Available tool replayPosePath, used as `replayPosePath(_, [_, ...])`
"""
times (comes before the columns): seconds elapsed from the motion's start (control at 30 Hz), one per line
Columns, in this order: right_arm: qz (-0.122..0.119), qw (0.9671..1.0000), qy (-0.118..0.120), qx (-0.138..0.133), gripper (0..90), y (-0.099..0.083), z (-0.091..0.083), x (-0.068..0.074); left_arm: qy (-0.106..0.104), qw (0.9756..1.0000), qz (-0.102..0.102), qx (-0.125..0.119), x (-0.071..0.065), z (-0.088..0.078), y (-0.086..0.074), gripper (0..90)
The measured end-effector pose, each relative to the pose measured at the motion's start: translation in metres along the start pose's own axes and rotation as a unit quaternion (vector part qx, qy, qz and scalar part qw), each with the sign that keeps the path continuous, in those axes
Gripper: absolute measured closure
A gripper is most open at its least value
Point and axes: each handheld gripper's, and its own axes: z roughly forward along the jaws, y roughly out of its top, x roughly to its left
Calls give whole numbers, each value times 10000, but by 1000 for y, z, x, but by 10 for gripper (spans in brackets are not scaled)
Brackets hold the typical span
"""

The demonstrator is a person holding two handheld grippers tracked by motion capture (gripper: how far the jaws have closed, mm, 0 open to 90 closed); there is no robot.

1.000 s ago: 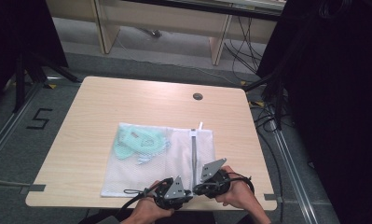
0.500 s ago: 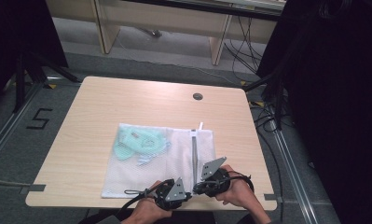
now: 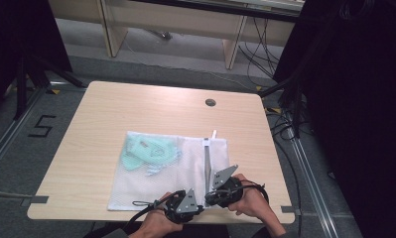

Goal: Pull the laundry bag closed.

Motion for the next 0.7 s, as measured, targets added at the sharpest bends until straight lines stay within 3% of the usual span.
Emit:
replayPosePath(0.33, [14,10000,-64,61,865,1,3,-5,-50,9999,-130,-20,0,-1,1,886])
replayPosePath(0.7, [65,9998,-157,120,865,3,7,-14,-52,9999,-96,36,2,-2,1,886])
